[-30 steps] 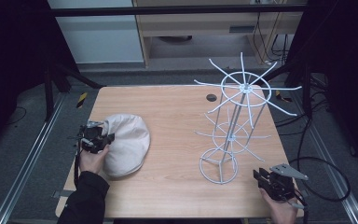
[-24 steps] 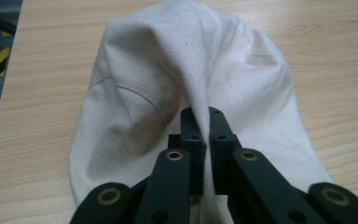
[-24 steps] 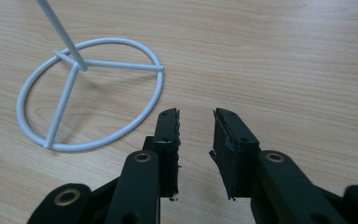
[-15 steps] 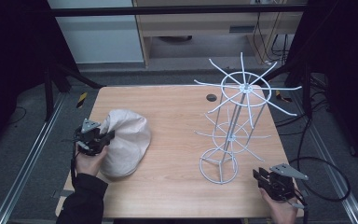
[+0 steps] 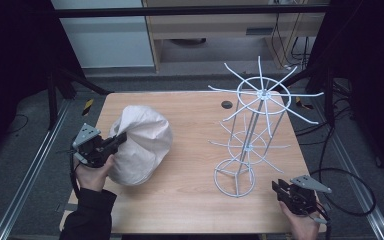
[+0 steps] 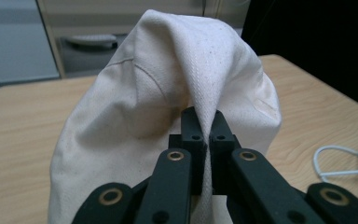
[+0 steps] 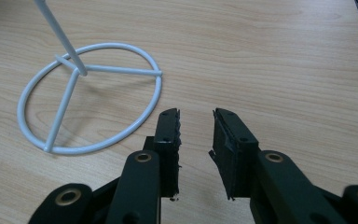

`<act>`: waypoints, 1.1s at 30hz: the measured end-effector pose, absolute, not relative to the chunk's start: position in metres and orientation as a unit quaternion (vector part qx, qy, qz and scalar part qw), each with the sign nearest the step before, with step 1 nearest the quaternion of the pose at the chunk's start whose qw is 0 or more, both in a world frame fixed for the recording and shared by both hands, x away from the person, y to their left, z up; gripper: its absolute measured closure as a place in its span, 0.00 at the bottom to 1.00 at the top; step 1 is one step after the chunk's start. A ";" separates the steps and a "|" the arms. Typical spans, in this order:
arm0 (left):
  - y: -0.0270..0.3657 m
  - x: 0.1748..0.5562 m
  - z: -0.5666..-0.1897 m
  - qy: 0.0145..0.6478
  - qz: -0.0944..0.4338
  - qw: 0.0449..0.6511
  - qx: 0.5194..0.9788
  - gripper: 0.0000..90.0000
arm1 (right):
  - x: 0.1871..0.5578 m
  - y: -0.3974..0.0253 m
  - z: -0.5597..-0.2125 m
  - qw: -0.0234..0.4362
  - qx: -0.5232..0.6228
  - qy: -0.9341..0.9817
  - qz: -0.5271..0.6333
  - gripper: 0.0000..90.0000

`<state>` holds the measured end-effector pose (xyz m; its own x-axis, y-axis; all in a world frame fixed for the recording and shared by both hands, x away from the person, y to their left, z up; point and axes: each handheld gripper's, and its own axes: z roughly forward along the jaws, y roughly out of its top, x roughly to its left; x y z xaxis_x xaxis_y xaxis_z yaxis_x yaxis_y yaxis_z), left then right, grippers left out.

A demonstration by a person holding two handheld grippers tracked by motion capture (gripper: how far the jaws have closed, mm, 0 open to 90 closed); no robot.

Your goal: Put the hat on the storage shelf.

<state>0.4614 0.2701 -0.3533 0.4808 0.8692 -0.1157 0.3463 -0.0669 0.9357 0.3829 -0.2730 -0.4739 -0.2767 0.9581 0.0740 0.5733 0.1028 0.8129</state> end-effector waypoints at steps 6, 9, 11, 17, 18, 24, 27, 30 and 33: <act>0.267 0.447 -0.334 0.418 0.252 0.557 0.672 0.98 | 0.383 -0.273 -0.474 0.252 0.546 0.700 0.385 0.79; 0.266 0.440 -0.326 0.406 0.251 0.572 0.667 0.98 | 0.383 -0.273 -0.474 0.250 0.548 0.698 0.388 0.79; 0.265 0.436 -0.321 0.397 0.252 0.582 0.663 0.98 | 0.383 -0.273 -0.474 0.249 0.549 0.697 0.388 0.79; 0.264 0.424 -0.305 0.371 0.257 0.617 0.645 0.98 | 0.383 -0.273 -0.474 0.250 0.548 0.698 0.387 0.78; 0.264 0.422 -0.302 0.367 0.258 0.622 0.642 0.98 | 0.383 -0.273 -0.474 0.250 0.548 0.698 0.387 0.78; 0.262 0.410 -0.286 0.340 0.272 0.649 0.624 0.98 | 0.384 -0.274 -0.474 0.254 0.548 0.698 0.385 0.78; 0.263 0.404 -0.280 0.327 0.279 0.663 0.613 0.98 | 0.384 -0.274 -0.475 0.255 0.549 0.697 0.384 0.78; 0.263 0.400 -0.272 0.316 0.283 0.677 0.602 0.98 | 0.384 -0.273 -0.475 0.256 0.548 0.698 0.383 0.78; 0.262 0.395 -0.265 0.302 0.284 0.694 0.588 0.98 | 0.384 -0.273 -0.475 0.256 0.548 0.698 0.382 0.78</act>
